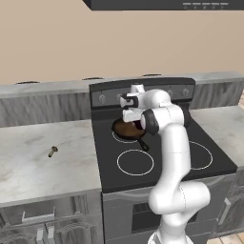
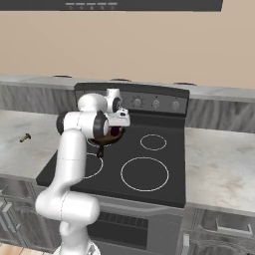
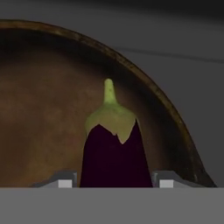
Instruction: Put the mushroom and eggplant in the pan. Then turn on the rear left burner and set the heat to medium.
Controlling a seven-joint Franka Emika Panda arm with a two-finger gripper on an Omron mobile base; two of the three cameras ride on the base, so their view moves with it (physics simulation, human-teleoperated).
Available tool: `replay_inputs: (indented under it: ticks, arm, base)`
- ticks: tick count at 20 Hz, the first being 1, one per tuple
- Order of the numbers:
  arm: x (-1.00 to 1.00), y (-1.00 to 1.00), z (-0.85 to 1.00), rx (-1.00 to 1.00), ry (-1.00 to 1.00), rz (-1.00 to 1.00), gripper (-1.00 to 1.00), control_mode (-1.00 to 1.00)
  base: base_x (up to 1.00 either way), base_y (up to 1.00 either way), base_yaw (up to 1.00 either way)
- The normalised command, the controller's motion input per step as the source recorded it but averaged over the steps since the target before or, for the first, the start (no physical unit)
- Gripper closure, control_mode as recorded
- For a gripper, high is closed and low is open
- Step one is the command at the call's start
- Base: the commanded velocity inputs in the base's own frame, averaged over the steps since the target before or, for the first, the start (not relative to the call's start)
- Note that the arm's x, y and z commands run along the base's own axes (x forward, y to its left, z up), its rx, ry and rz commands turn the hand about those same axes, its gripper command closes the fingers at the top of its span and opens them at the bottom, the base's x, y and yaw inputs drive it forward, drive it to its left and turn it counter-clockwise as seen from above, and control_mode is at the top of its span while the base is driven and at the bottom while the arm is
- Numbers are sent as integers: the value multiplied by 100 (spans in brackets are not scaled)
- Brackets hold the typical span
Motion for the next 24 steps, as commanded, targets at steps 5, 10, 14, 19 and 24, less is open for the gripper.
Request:
replay_inputs:
  ticks: [5,10,14,19,24]
  arm:
    - [0,0,-3,0,1,0,-100,-100]
    - [0,0,0,0,1,0,-100,-100]
    - [-2,3,27,0,2,0,-100,-100]
    - [-30,4,50,0,-1,1,-100,-100]
    - [-42,49,48,-6,0,3,-100,-100]
  base:
    - [0,0,0]
    - [0,0,0]
    - [0,0,0]
    - [0,0,0]
    - [0,0,0]
